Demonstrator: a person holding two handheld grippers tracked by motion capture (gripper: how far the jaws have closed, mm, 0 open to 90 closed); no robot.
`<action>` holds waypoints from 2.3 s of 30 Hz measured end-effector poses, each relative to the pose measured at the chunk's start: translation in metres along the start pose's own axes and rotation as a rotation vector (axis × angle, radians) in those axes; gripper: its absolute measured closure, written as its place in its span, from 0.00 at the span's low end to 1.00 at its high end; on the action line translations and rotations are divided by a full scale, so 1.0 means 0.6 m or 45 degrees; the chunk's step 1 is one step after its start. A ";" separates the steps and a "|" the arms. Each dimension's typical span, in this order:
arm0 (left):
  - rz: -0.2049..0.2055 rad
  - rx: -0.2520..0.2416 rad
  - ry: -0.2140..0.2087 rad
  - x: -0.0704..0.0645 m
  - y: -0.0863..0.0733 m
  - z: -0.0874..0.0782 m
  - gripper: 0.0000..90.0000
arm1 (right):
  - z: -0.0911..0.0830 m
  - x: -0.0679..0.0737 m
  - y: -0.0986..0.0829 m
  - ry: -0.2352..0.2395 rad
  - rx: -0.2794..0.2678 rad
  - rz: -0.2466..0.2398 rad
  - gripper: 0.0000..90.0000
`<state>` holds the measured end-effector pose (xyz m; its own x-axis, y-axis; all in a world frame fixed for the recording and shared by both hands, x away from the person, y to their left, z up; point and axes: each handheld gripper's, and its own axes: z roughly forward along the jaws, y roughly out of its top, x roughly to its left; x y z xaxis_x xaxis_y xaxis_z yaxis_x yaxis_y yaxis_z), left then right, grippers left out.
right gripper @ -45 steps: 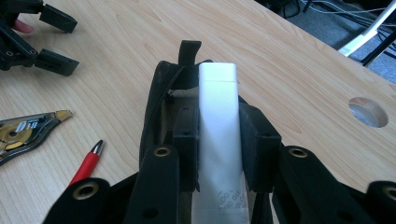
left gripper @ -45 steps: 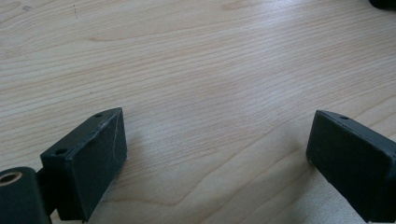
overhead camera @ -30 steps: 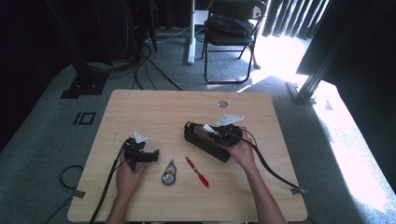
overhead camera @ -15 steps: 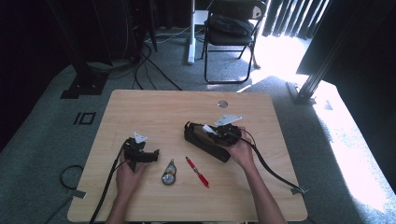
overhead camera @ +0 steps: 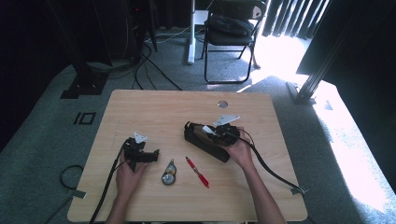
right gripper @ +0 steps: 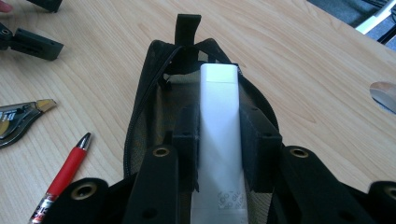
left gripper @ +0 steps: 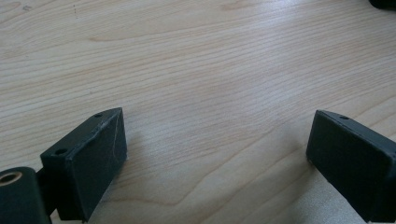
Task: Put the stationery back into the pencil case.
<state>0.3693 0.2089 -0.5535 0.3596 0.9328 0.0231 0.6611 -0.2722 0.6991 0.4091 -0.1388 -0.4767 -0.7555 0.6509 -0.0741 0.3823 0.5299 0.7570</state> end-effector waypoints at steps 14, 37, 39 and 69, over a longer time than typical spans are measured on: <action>0.002 -0.001 -0.002 0.000 0.000 0.000 0.06 | 0.009 0.001 -0.003 0.008 0.040 -0.003 0.78; 0.006 0.004 -0.005 0.000 0.000 0.000 0.06 | -0.039 0.034 0.001 -0.019 -0.067 -0.041 0.67; 0.007 0.004 -0.004 0.000 0.000 -0.001 0.06 | -0.044 0.038 0.001 -0.016 -0.073 -0.040 0.67; 0.004 0.001 -0.004 0.000 0.000 0.000 0.06 | -0.059 0.119 -0.025 0.074 -0.108 -0.061 0.68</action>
<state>0.3691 0.2088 -0.5535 0.3635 0.9313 0.0232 0.6606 -0.2753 0.6985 0.3306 -0.1194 -0.4705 -0.8027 0.5916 -0.0755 0.3004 0.5104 0.8057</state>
